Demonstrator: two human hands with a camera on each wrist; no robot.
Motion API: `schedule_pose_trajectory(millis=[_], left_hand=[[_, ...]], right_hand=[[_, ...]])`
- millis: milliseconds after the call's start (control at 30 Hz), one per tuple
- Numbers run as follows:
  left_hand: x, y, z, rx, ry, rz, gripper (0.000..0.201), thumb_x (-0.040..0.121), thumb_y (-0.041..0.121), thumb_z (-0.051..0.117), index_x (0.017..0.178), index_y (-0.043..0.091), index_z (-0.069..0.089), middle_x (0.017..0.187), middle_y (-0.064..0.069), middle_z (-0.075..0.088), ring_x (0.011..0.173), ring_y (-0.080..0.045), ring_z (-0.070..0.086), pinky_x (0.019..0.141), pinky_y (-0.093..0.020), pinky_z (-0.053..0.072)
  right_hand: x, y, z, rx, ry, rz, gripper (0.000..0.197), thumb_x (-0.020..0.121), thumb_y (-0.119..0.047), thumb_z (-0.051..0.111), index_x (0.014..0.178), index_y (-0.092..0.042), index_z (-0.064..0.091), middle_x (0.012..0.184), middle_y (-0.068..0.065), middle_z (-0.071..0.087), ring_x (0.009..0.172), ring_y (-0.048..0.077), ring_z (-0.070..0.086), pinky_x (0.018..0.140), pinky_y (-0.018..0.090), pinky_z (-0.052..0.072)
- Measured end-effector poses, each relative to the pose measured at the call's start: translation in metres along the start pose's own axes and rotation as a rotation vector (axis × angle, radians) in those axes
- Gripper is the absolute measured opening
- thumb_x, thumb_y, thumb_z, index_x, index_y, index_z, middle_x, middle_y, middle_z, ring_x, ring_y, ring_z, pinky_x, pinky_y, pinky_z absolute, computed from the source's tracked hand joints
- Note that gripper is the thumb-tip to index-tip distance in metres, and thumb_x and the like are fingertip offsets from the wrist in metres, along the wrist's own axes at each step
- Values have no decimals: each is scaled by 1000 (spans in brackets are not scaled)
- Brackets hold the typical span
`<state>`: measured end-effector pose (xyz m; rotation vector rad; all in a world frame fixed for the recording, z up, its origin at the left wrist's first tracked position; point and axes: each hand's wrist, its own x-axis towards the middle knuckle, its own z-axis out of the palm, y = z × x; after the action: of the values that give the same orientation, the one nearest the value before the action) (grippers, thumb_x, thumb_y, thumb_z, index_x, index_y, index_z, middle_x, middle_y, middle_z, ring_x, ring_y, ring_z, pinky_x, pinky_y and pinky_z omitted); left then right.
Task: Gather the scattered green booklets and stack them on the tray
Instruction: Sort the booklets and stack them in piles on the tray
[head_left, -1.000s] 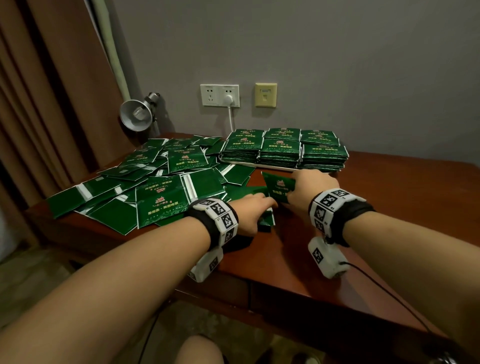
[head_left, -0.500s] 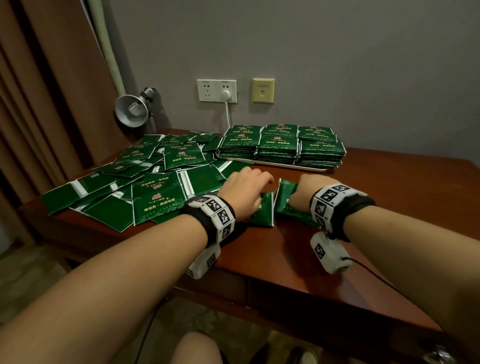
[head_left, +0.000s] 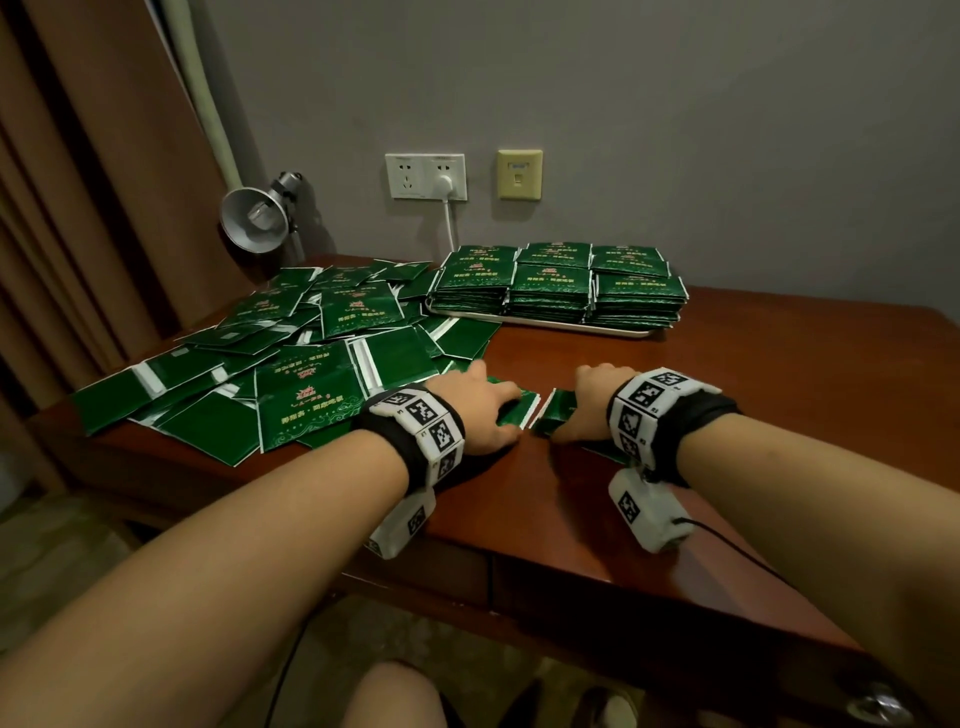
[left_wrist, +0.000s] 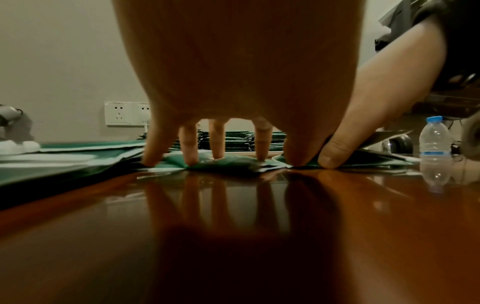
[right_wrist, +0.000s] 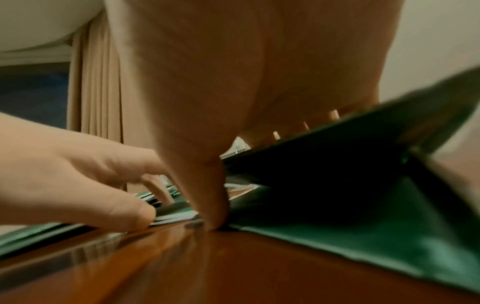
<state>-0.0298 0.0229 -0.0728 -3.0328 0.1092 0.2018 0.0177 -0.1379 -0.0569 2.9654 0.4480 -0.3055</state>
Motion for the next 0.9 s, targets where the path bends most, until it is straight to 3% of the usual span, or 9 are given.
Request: schedule_pose_trajectory(millis=[133,233,300,367,467,533,633,700,900], left_hand=[[0,1,0,-202,-58,49,17,88,37,55,100,25,55,122,-7,39,116,-33,40,94,-47,44],[0,2,-1,-263,25,62,17,86,34,55,83,18,56,112,-6,44,114,-30,40,91,-42,43],[1,1,-1,-239,94,35,27,86,46,57,94,20,55,115,-6,43,115,-29,38,91,-43,44],[2,-1,3,-203,55,12,49,85,59,57,124,30,48,129,-8,37,122,-30,36,96,-48,45],[3,-2,5,-189,-78,31,53,89,49,57,138,44,38,141,-6,28,128,-34,32,101,-51,42],[4,-1,4,-226,-79,52,30,87,33,58,116,33,54,132,-5,34,122,-33,37,97,-49,43],[5,-2,2,-223,-62,62,8,84,28,58,85,22,54,122,-4,37,113,-29,40,94,-47,44],[6,-3,4,-221,-14,43,20,84,38,60,86,20,52,120,-5,38,112,-28,43,92,-46,46],[12,-9,12,-214,19,-120,91,72,66,69,137,16,30,134,-13,45,125,-31,40,102,-46,41]], right_hand=[[1,-4,3,22,-4,24,71,73,-62,64,125,-15,50,119,11,50,106,30,54,94,42,48],[3,-6,11,1,23,9,76,72,-60,63,132,-17,44,126,10,45,119,31,46,102,44,41],[5,-4,11,-31,-18,-13,85,68,-69,63,133,-18,43,128,9,45,121,31,44,103,44,40],[5,-3,10,-52,-39,-24,90,66,-75,62,133,-18,44,127,9,46,120,30,45,102,45,41],[4,-2,8,-83,-36,-33,89,64,-79,62,126,-16,50,121,9,48,112,28,49,99,43,44],[3,-1,7,-80,-17,-29,91,63,-80,63,123,-12,51,117,10,53,106,28,53,95,42,47],[-2,0,6,-70,-5,9,97,61,-82,63,124,-10,46,118,11,53,106,28,54,93,39,48],[-1,1,8,-34,9,12,99,58,-81,66,123,-10,43,118,11,52,107,28,54,93,41,47],[-4,4,5,102,30,-13,99,47,-72,81,112,-14,34,104,5,52,95,24,57,85,41,52]])
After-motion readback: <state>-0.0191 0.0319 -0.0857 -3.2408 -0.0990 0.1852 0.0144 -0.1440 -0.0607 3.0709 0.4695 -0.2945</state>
